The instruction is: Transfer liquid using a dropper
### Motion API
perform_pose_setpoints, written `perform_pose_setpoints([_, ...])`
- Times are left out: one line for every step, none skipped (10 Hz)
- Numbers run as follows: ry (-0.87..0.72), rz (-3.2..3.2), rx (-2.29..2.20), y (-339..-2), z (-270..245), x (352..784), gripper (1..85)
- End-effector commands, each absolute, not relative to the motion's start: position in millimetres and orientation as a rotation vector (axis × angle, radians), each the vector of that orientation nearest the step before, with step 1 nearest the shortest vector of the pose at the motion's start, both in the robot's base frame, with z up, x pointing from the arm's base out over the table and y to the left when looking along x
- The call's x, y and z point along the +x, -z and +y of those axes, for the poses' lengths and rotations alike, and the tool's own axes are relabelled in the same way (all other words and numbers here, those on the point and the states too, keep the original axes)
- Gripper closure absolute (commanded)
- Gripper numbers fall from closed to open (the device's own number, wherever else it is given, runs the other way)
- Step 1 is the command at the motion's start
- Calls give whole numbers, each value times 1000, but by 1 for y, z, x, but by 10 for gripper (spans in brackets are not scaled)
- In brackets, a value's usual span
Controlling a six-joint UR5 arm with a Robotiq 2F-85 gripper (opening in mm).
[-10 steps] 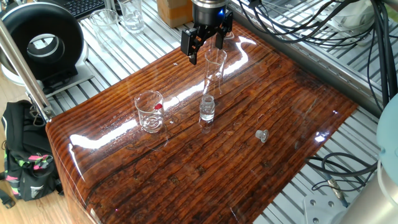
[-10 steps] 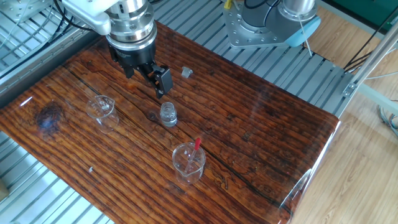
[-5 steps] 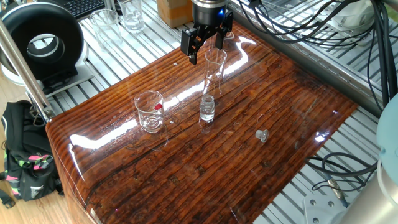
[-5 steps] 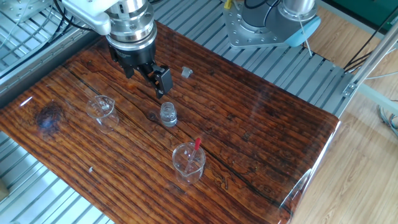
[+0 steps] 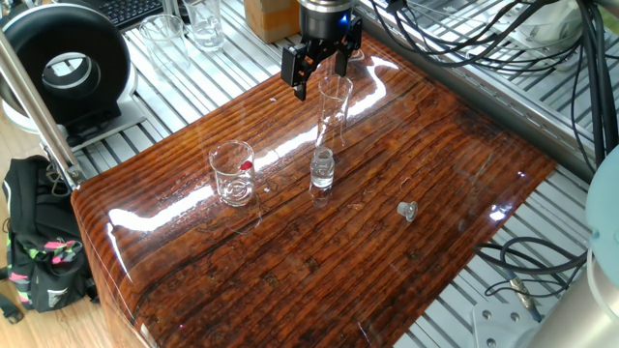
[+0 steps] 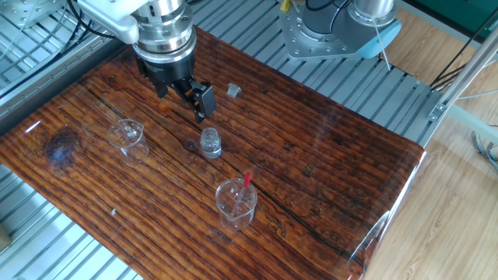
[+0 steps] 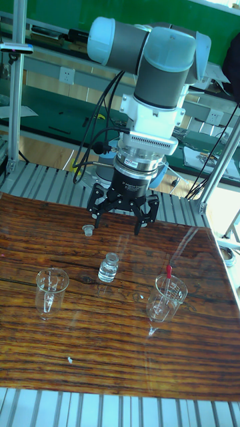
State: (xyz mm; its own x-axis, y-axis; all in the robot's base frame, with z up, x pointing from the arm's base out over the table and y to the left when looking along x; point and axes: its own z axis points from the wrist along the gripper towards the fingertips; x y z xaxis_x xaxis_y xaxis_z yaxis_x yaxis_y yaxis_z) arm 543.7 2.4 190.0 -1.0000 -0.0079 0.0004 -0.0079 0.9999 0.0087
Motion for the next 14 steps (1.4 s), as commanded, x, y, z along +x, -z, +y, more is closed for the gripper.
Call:
perform_pose_setpoints([21,-3236,-43,-191,5,568,17])
perform_pose_setpoints([16,-3236,-45,-190,7,568,837])
perform_pose_setpoints([19,-3237,-53,-189,9,568,837])
perform_pose_setpoints([14,-3238,-55,-189,8,568,837])
perform_pose_setpoints([14,-3238,-55,-189,8,568,837])
perform_pose_setpoints([14,-3239,-55,-189,8,568,837])
perform_pose_setpoints([14,-3244,-45,-189,8,570,837])
perform_pose_setpoints([14,-3247,-40,-189,9,570,837])
perform_pose_setpoints([26,-3248,-36,-189,11,571,837])
perform_pose_setpoints([52,-3250,-17,-188,16,571,837])
perform_pose_setpoints([106,-3261,49,-189,31,572,837])
perform_pose_setpoints([166,-3278,54,-190,46,574,837])
perform_pose_setpoints([174,-3288,73,-191,55,574,837])
perform_pose_setpoints([171,-3294,123,-191,66,570,840])
